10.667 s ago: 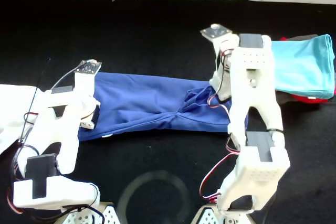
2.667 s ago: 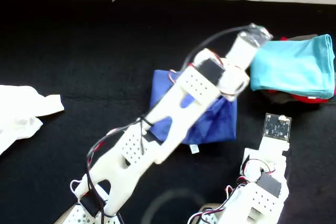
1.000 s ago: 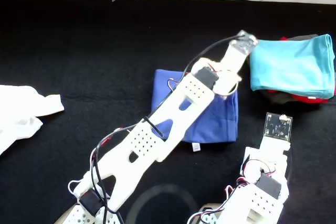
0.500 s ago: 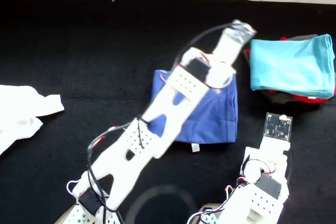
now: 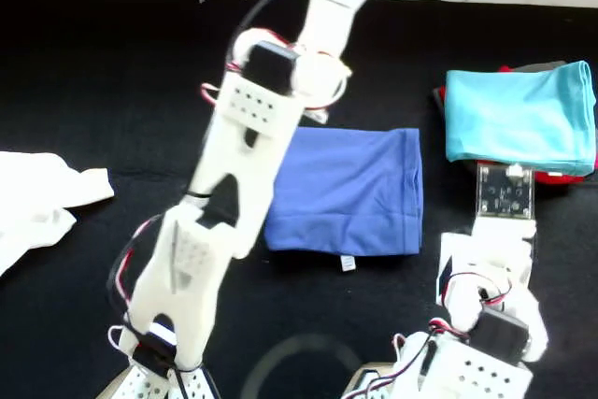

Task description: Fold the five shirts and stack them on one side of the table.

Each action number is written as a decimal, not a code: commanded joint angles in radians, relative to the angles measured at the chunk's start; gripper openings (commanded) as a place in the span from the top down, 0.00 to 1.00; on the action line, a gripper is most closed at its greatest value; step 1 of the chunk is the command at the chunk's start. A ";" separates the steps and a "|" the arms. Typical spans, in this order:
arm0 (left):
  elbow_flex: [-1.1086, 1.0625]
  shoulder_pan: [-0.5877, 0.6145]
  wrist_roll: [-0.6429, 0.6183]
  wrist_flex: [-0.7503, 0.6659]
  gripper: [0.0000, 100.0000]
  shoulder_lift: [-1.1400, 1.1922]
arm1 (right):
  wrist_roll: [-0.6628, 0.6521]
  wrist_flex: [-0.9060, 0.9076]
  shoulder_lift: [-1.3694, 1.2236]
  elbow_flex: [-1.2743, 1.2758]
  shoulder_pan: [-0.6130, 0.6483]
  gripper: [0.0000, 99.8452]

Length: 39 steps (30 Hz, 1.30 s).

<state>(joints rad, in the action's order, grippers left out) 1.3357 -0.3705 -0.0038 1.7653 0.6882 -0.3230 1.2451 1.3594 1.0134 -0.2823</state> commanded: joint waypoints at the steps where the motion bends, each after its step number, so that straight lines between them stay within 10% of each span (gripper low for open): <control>1: -0.246 0.050 0.009 0.005 0.99 -0.282 | 0.086 0.050 -0.130 -0.226 0.073 0.92; 12: -0.894 0.254 0.172 -0.008 0.99 -0.697 | 0.371 0.053 -0.766 -0.568 0.314 0.91; 17: -1.020 0.366 0.175 -0.012 0.99 -0.705 | 0.470 0.045 -1.003 -0.647 0.341 0.73; 39: -1.066 0.438 0.175 -0.055 0.99 -0.711 | 0.601 -0.031 -1.618 -0.932 0.380 0.66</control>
<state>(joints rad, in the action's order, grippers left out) 0.2631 0.0575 0.1649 1.7223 0.0330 0.2708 1.2543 -0.2194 0.1281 0.1089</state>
